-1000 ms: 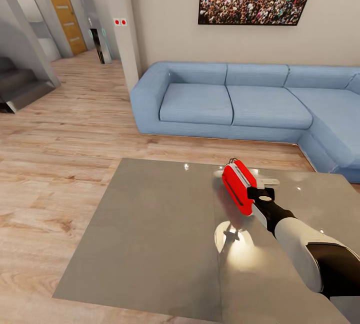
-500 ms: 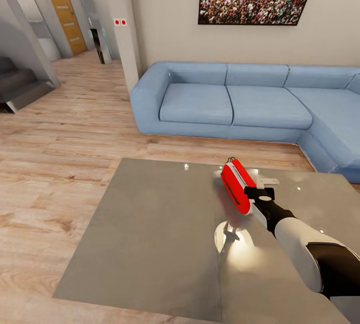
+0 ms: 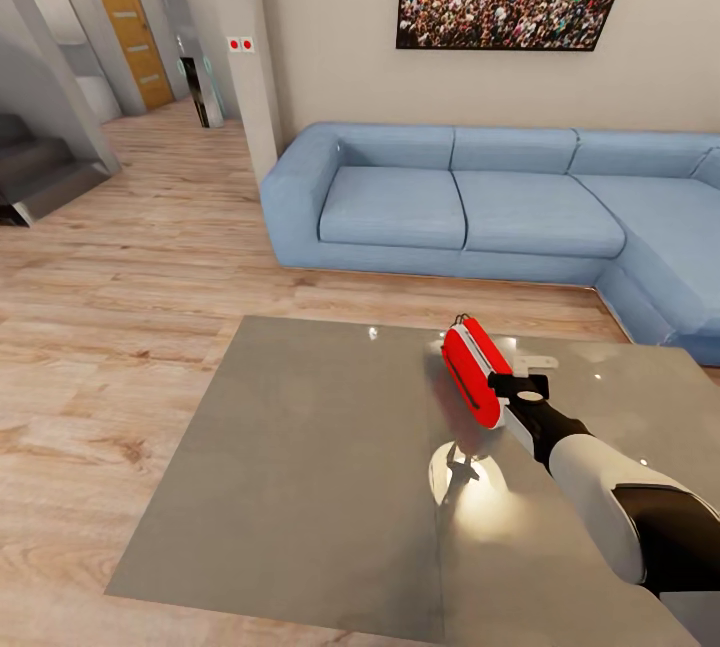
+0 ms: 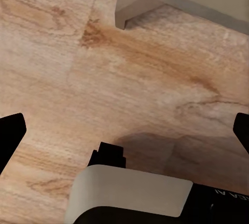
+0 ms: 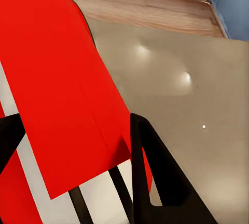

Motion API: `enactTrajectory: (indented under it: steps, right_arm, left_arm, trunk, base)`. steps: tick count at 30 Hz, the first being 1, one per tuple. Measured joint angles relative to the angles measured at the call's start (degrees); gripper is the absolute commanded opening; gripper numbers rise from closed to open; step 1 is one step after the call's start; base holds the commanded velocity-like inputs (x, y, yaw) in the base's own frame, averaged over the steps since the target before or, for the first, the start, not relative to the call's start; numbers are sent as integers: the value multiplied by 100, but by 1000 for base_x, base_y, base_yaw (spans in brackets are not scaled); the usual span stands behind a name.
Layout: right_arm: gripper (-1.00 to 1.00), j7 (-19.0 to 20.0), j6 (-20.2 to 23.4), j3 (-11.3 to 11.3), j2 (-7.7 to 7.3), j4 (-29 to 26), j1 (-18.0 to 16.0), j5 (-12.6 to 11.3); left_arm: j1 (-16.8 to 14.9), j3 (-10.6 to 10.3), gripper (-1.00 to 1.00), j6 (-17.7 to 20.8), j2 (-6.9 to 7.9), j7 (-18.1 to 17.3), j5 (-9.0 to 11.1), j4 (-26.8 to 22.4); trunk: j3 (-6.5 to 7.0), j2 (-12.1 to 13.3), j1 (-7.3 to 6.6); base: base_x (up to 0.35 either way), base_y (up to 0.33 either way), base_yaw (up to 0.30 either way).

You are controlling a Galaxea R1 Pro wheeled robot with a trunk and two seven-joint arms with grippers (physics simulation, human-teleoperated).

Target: Turn on the radio receiver that's on the table in the living room.

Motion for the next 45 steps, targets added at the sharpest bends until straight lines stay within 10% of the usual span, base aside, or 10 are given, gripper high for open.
enactTrajectory:
  steps: [45]
  right_arm:
    - [-100,2,14,5,35,2,-1,-4]
  left_arm:
    - [0,0,100,0,0,0,-6,1]
  trunk:
    - [8,0,0]
  base:
    - [0,0,0]
